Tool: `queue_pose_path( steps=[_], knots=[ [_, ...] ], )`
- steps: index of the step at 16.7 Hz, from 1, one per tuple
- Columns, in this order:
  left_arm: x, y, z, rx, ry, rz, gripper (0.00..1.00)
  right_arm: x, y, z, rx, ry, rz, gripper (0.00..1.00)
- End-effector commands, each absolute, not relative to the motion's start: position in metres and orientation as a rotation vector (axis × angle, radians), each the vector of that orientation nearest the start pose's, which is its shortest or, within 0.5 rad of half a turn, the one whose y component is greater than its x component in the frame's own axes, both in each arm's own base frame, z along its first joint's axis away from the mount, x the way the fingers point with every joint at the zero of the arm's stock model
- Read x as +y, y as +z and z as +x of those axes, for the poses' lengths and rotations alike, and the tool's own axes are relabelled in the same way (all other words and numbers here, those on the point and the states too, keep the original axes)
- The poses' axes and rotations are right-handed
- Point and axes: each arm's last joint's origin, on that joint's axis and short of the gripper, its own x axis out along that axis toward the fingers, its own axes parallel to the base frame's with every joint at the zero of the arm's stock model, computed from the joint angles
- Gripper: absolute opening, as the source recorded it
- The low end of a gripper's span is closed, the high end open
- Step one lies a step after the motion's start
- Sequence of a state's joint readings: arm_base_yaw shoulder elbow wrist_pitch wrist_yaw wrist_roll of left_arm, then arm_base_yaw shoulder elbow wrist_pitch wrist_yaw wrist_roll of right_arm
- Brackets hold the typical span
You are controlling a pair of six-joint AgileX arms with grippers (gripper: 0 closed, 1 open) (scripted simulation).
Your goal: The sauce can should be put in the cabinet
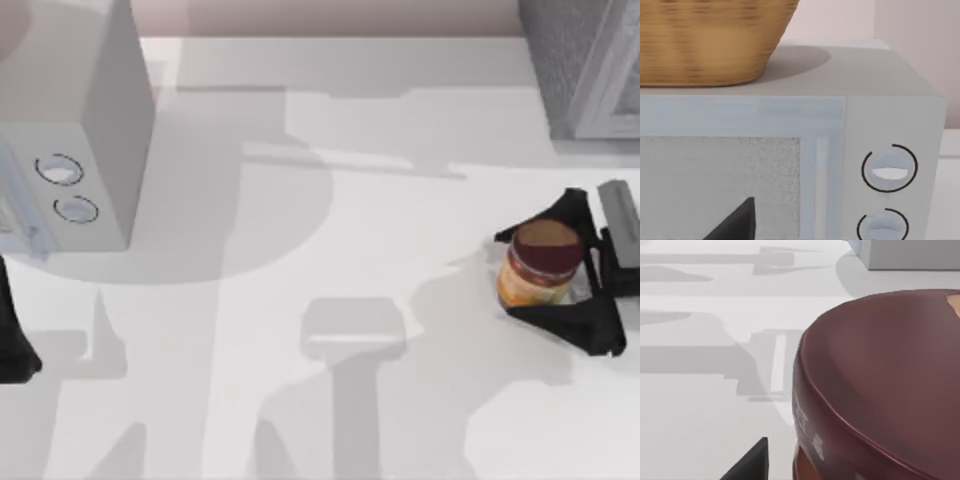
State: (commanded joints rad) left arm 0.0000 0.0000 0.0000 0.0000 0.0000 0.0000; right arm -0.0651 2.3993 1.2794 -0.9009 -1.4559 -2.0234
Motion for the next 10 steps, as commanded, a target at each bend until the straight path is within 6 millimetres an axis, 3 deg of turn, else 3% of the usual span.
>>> queue_pose_path(
  steps=[10],
  knots=[
    [-0.0012,0.1600,0.1057,0.000,0.000,0.000,1.00,0.0105,0.0191,0.3510,0.079,1.559,-0.078,0.02]
  ],
)
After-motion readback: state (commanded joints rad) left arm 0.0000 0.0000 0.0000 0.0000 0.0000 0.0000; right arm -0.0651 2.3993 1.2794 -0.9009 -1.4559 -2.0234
